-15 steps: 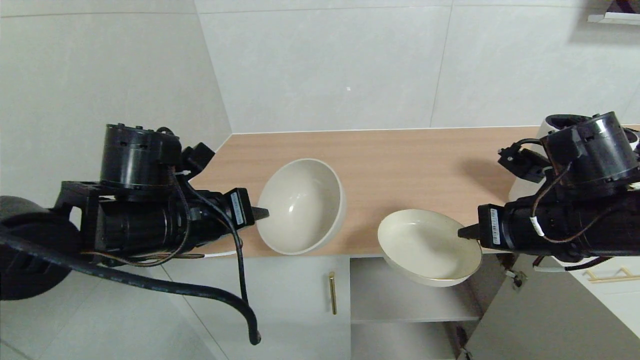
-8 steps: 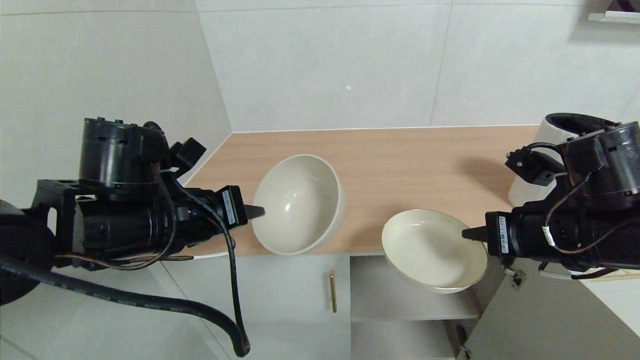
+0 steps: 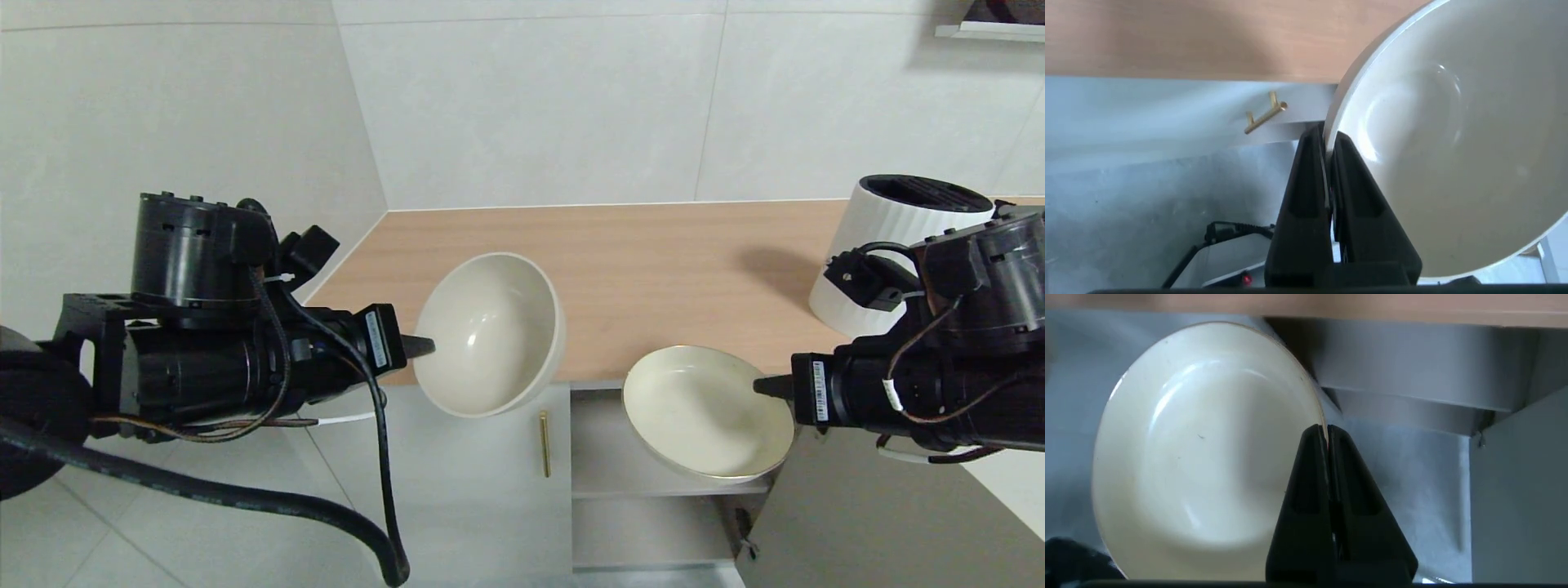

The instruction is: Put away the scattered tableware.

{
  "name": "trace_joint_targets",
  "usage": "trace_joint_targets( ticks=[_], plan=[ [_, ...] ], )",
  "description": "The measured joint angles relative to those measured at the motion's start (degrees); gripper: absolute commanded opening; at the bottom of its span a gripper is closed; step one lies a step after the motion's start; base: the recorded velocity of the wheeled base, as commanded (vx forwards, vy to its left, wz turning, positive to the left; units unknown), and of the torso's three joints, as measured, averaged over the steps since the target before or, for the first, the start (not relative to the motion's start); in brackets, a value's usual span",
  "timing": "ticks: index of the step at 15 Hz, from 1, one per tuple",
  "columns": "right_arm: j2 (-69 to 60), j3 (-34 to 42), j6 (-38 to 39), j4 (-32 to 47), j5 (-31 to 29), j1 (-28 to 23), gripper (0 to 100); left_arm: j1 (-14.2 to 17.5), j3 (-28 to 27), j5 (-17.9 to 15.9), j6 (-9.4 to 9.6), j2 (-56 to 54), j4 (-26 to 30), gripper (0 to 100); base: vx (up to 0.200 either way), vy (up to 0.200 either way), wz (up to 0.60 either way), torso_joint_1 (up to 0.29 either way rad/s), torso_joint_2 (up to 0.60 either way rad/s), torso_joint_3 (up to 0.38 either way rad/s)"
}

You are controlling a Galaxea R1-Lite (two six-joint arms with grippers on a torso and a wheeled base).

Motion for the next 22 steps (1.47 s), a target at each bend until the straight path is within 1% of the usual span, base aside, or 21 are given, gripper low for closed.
trace_joint_targets(
  ticks=[6,8,22],
  plan=[
    [0.9,0.1,-0.1,0.0,0.0,0.0,0,0.0,0.1,-0.1,0.02,0.2,0.1,0,0.0,0.0,0.0,0.0,0.0,0.0],
    [1.1,0.1,-0.1,-0.1,0.0,0.1,0,-0.1,0.1,-0.1,0.02,0.2,0.0,0,0.0,0.0,0.0,-0.063,0.18,0.097],
    [1.8,0.3,-0.3,0.0,0.0,0.0,0,-0.5,0.2,-0.1,0.02,0.2,0.2,0,0.0,0.0,0.0,-0.185,0.46,0.276]
  ],
)
